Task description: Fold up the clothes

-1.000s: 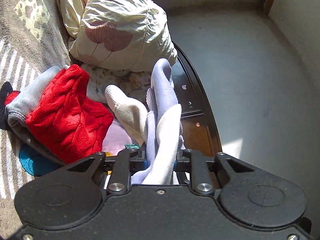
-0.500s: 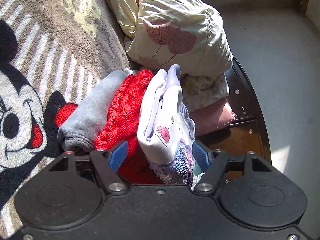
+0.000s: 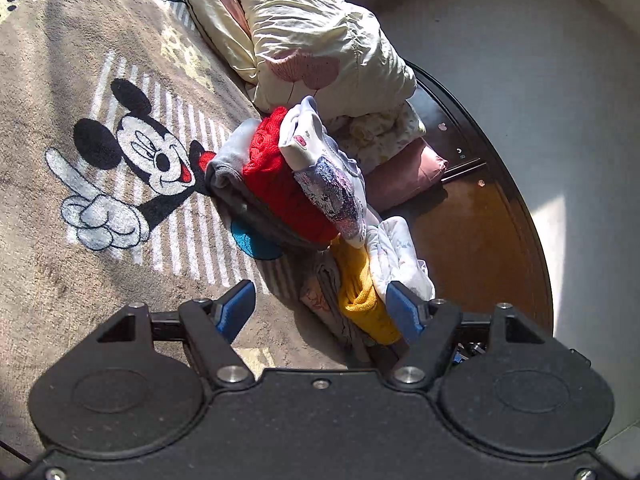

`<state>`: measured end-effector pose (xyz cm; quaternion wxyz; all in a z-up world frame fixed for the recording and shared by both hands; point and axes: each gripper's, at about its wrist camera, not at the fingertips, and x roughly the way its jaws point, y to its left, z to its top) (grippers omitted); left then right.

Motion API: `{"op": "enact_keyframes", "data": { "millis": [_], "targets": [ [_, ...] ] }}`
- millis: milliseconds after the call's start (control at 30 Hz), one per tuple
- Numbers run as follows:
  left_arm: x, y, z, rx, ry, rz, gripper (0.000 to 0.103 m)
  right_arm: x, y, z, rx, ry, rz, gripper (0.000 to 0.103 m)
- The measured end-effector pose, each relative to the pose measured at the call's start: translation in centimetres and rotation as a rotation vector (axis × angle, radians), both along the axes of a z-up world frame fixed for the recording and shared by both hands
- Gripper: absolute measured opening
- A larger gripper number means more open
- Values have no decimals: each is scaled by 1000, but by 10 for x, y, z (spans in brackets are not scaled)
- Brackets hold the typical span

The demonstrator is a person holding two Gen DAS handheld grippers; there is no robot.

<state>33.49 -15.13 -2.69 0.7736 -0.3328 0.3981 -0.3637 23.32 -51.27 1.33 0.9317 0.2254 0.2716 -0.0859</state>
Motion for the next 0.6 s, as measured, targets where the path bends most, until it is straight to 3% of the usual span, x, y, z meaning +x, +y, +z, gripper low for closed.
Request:
{"op": "enact_keyframes", "data": {
  "millis": [33, 167, 333, 600],
  "targets": [
    [-16, 8, 5, 11, -17, 11, 74, -11, 10, 4, -10, 11, 4, 53],
    [-71, 39, 32, 47, -92, 50, 76, -55, 50, 21, -43, 24, 17, 56],
    [-133, 76, 75, 70, -210, 61, 80, -102, 97, 53, -82, -17, 57, 67],
    [-194, 119, 119, 73, -330, 88, 85, -152, 154, 103, -139, -103, 134, 74]
  ]
}}
